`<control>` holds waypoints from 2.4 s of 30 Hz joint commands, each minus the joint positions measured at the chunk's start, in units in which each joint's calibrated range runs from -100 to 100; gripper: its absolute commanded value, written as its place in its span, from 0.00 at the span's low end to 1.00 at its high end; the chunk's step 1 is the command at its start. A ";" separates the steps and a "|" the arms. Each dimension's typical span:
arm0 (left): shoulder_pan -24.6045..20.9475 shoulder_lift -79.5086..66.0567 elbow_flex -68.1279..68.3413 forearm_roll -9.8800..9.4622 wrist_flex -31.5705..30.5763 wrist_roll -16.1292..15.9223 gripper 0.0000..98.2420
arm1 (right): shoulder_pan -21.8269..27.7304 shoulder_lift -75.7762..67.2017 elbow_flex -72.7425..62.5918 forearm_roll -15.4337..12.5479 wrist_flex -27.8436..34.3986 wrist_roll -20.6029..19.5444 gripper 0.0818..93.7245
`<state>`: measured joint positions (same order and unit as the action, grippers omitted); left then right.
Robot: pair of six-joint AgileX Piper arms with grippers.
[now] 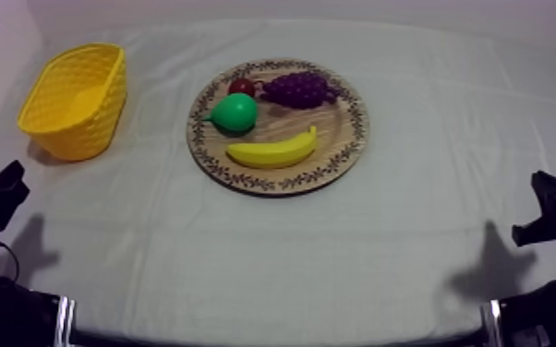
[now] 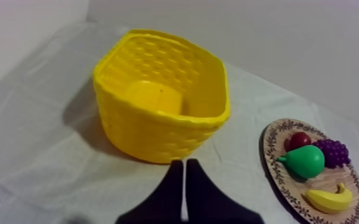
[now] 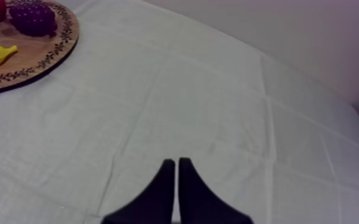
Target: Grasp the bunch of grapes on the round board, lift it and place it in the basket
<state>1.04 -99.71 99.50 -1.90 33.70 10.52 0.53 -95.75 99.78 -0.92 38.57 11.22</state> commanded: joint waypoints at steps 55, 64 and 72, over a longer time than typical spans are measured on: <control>16.65 46.63 -42.90 9.74 21.69 -14.38 0.00 | 0.01 0.00 0.00 0.01 -0.02 -0.01 0.00; 19.16 70.82 -72.36 8.09 36.91 -19.30 0.00 | 0.01 0.00 0.00 0.01 -0.02 -0.01 0.00; 23.33 94.02 -99.22 4.80 46.32 -23.38 0.00 | 0.01 0.00 0.00 0.01 -0.02 -0.01 0.00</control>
<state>23.87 -16.66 15.27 3.27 78.32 -12.24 0.53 -95.75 99.78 -0.92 38.57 11.23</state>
